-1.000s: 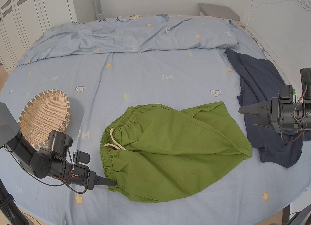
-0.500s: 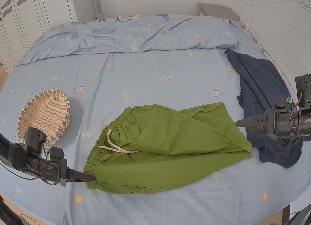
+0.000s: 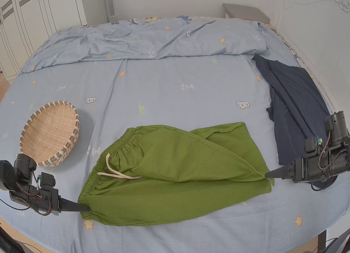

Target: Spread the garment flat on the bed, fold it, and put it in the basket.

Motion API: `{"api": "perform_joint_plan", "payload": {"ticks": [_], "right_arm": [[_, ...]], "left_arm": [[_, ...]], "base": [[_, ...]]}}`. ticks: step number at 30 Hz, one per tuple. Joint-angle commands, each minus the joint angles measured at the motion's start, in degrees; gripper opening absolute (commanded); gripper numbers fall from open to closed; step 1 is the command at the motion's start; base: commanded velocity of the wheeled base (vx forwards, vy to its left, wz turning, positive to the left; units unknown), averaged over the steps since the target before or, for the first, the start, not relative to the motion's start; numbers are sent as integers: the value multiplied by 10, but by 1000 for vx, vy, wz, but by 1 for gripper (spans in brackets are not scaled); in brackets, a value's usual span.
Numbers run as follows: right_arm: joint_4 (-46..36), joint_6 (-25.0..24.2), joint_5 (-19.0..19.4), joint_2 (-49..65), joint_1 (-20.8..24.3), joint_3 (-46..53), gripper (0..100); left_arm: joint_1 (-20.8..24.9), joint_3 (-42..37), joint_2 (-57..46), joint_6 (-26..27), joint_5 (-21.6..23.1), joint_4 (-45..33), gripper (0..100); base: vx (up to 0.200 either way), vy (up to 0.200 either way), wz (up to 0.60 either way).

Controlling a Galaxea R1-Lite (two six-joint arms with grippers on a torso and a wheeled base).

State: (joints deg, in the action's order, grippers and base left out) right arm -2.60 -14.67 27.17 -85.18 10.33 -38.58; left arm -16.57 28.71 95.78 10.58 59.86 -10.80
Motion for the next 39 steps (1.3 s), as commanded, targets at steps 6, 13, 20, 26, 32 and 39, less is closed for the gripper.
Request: {"api": "perform_joint_plan", "payload": {"ticks": [6,13,20,26,32,39], "right_arm": [[0,90,9,-20,-51,72,100],[12,103,31,-76,-51,85,100],[140,97,93,-160,-58,115,100],[299,97,109,-236,-65,158,100],[332,97,112,-248,-72,162,100],[341,97,126,-249,-71,159,100]], "left_arm": [[-1,0,7,1,0,9,0],[0,1,18,1,1,21,0],[0,3,19,1,2,22,0],[3,6,27,1,2,22,0],[4,6,27,1,2,22,0],[4,5,26,1,2,22,0]], "base": [[0,0,0],[0,0,0],[0,0,0],[0,0,0],[0,0,0],[0,0,0]]}}
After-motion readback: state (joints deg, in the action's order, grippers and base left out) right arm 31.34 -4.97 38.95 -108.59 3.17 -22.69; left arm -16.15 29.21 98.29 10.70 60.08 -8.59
